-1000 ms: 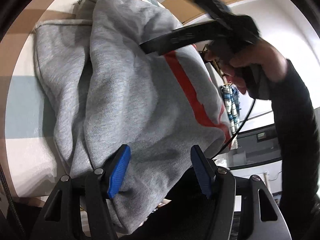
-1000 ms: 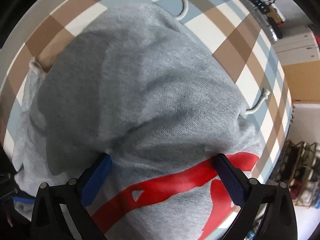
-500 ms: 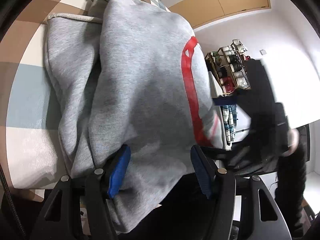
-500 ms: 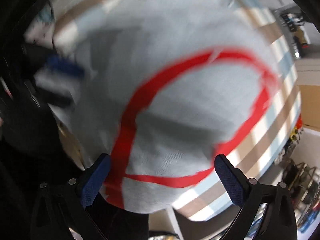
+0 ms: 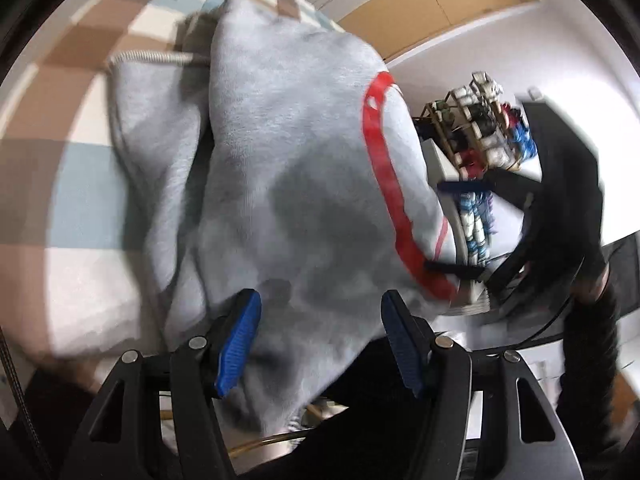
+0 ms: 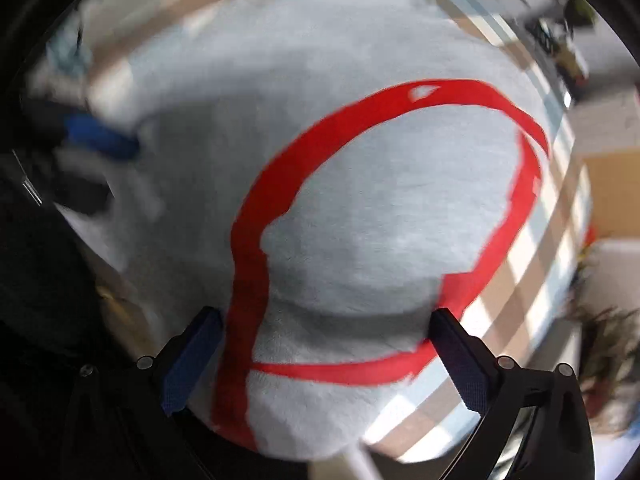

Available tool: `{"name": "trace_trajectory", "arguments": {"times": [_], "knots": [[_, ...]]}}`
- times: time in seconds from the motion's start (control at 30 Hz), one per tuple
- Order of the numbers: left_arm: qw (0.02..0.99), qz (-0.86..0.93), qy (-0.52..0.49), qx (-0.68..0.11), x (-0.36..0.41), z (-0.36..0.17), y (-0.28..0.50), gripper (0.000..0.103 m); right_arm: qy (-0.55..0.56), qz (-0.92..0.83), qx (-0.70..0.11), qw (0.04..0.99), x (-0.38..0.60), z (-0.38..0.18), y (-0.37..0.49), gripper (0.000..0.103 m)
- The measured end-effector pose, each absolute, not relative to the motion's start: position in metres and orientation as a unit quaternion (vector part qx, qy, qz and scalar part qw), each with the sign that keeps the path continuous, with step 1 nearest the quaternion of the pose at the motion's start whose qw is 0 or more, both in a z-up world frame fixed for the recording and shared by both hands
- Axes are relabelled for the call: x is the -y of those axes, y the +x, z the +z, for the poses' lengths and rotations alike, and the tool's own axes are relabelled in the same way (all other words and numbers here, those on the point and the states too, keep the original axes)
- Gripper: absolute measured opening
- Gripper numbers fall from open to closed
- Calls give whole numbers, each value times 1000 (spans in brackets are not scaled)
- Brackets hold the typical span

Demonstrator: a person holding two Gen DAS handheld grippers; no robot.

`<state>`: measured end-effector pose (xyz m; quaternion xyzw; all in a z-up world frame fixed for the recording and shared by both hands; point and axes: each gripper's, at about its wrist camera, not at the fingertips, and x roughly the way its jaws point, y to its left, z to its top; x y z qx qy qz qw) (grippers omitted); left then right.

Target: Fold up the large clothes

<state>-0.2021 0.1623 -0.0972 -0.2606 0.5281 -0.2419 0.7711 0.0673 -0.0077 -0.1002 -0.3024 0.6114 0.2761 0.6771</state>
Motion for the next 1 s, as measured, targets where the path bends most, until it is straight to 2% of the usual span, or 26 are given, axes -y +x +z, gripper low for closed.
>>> {"name": "trace_trajectory", "arguments": {"times": [0.13,0.27,0.4,0.57,0.77,0.87,1.0], "knots": [[775,-249,-247,-526,-157,-97,-228,57,-171,346,-652,653,18,-81,85,103],[775,-235,-230,-540,-155,-103,-230,57,-93,378,-720,575,23,-110,86,103],[778,-220,-203,-552,-147,-104,-226,57,-10,394,-726,564,33,-114,98,103],[780,-206,-168,-566,-140,-88,-220,57,42,417,-712,564,42,-114,94,103],[806,-220,-191,-514,-163,-41,-171,58,103,436,-681,580,56,-115,83,103],[795,-205,-208,-532,-164,-53,-129,58,172,460,-649,581,73,-118,84,103],[776,-156,-212,-574,-160,-99,-94,57,233,484,-606,587,90,-119,80,103]]}}
